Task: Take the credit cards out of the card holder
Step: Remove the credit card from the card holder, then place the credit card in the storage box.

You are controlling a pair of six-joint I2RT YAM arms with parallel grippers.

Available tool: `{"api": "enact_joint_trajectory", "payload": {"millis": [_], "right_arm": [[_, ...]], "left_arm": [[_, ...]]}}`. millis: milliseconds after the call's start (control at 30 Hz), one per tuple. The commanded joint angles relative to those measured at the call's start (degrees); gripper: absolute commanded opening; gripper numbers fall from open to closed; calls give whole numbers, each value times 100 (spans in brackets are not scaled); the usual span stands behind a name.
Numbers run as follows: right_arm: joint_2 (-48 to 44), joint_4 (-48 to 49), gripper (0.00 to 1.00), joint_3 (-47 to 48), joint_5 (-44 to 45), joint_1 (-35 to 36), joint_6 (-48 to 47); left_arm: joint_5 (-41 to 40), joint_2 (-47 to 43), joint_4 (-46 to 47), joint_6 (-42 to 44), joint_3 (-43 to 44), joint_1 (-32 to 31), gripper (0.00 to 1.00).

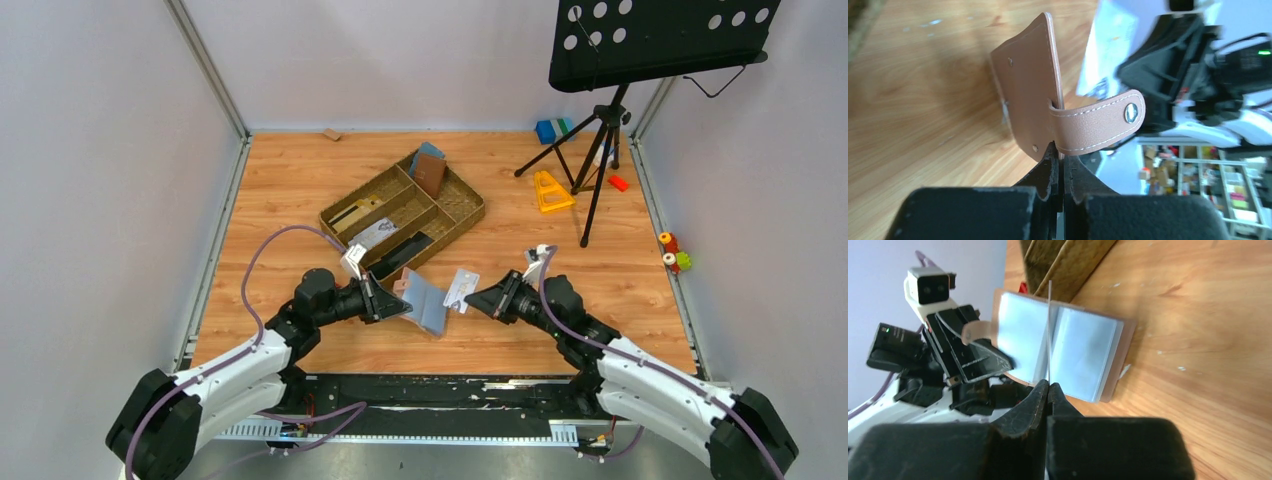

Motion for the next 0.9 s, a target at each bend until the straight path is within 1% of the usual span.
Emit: {"api": "enact_joint_trajectory", "payload": {"millis": [0, 100, 200, 267, 333, 400, 467, 533, 633, 733, 800, 867], "right_arm": [[-708, -1681, 0, 522, 1352, -32, -557], [-691, -2038, 0, 1009, 1698, -50, -958], [-192, -2121, 0, 1500, 1877, -66, -1330], [265, -2042, 0, 1863, 1889, -94, -1597], [864, -1963, 0, 2308, 1701, -114, -1916], [1510, -2028, 0, 2931, 1413, -129, -2282], [2128, -2258, 0, 3632, 1267, -130, -2415], [2639, -2101, 0, 3965, 1003, -134, -2398], [3129, -1527, 0, 4191, 697, -138, -2132], [3613, -1272, 0, 4515, 661, -138, -1869], [3910, -1203, 0, 4745, 679, -132, -1660], [4202, -938, 0, 4822, 630, -136, -1344]], "left_arm": [[-483, -71, -1959, 1172, 586, 32, 0], [-561, -25, -2579, 1586, 677, 33, 0], [-652, -38, -3167, 1845, 683, 32, 0], [-739, 9, -3539, 2041, 731, 29, 0], [-883, 21, -3857, 2222, 752, 35, 0], [-1111, 27, -4133, 2266, 786, 29, 0], [-1203, 128, -4386, 2330, 878, -4, 0], [-1460, 251, -4656, 2383, 1064, -147, 0], [-1918, 401, -4941, 2347, 1249, -383, 0], [-2234, 419, -5078, 2243, 1355, -417, 0], [-2401, 300, -4987, 2004, 1202, -412, 0], [-2414, 106, -4605, 1707, 884, -412, 0]]}}
